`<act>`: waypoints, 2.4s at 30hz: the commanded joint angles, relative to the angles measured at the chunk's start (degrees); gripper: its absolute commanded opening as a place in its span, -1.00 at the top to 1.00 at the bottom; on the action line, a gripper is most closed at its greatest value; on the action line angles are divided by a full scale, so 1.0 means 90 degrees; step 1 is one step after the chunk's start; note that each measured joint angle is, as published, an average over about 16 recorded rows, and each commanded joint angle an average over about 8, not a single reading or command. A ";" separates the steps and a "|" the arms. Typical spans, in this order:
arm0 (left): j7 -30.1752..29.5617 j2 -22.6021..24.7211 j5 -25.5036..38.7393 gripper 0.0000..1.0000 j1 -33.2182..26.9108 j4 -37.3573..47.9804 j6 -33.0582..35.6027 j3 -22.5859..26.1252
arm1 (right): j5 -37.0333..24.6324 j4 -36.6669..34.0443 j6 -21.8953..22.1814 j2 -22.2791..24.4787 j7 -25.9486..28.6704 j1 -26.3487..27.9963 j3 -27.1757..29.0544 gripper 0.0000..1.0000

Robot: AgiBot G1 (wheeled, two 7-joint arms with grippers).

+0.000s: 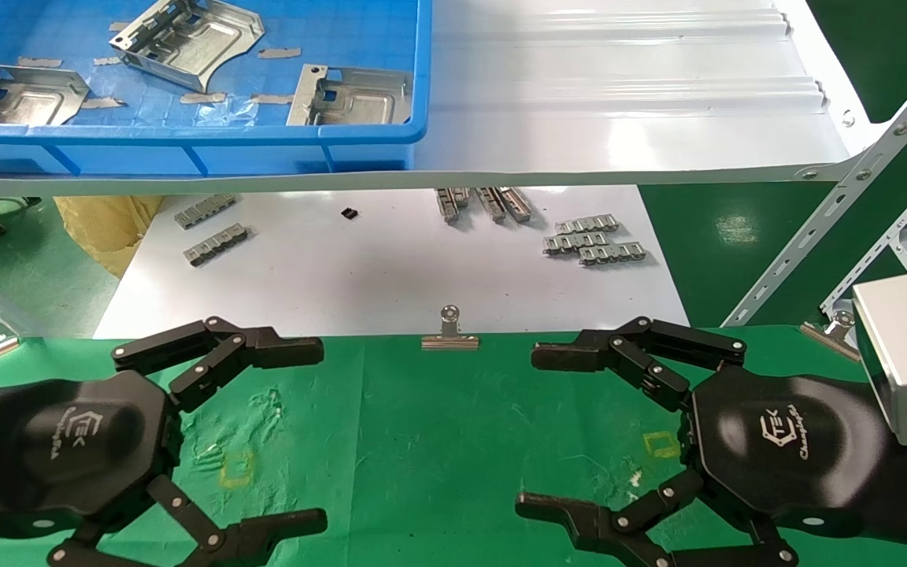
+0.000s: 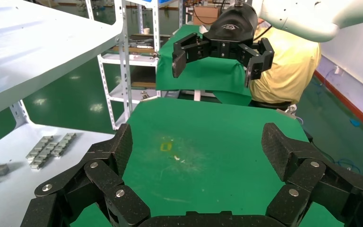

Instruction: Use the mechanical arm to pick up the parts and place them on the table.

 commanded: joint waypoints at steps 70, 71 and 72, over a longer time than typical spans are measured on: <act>0.1421 0.3042 0.4369 1.00 -0.6370 0.7926 -0.4291 0.1597 | 0.0004 -0.0004 0.0000 0.0002 -0.0005 0.0004 -0.0008 -1.00; 0.1410 0.3055 0.4355 1.00 -0.6378 0.7957 -0.4308 0.1587 | 0.0005 -0.0004 0.0000 0.0002 -0.0005 0.0004 -0.0008 -1.00; 0.1398 0.3062 0.4339 1.00 -0.6385 0.7986 -0.4328 0.1576 | 0.0005 -0.0004 0.0001 0.0002 -0.0005 0.0004 -0.0008 -1.00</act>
